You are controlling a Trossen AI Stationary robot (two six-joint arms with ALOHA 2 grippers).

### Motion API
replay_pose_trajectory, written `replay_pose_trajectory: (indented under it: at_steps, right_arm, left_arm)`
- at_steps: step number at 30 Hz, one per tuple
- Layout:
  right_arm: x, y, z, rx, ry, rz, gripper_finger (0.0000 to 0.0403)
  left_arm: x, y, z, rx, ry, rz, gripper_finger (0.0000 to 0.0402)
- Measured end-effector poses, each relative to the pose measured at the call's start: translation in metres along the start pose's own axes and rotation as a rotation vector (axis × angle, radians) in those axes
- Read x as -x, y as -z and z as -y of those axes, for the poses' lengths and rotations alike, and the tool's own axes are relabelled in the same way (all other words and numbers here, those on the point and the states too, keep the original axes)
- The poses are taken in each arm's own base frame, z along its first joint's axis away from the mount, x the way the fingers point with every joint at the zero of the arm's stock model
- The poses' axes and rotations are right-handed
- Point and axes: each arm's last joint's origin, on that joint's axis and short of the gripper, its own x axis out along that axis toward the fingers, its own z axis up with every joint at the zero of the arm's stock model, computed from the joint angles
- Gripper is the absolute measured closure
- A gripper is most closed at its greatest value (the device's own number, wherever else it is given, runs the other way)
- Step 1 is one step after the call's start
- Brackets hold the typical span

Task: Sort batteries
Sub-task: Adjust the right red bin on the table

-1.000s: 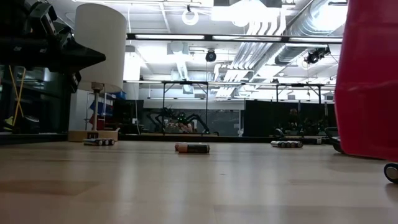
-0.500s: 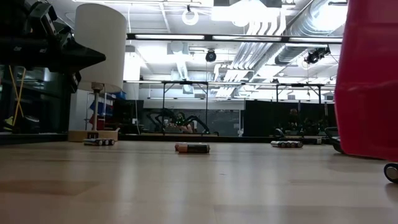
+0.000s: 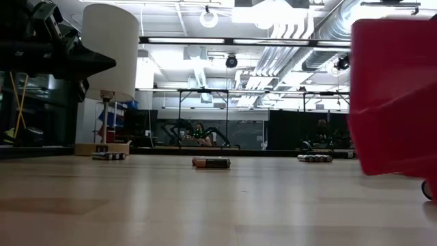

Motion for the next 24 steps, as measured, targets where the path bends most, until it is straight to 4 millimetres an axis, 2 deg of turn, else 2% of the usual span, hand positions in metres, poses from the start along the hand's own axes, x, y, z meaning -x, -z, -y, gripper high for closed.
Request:
replay_pose_trajectory:
  at_steps: [3, 14, 24]
  right_arm:
    - [0.001, -0.001, 0.0, -0.007, 0.005, 0.018, 0.0394]
    - [0.001, 0.001, 0.002, -0.034, 0.048, 0.018, 0.0396]
    - [0.011, 0.0, 0.004, -0.024, 0.16, 0.031, 0.04]
  left_arm:
    - [0.0, 0.0, 0.0, 0.0, 0.0, 0.0, 0.0401]
    - [0.0, 0.0, 0.0, 0.0, 0.0, 0.0, 0.0401]
    - [0.0, 0.0, 0.0, 0.0, 0.0, 0.0, 0.0401]
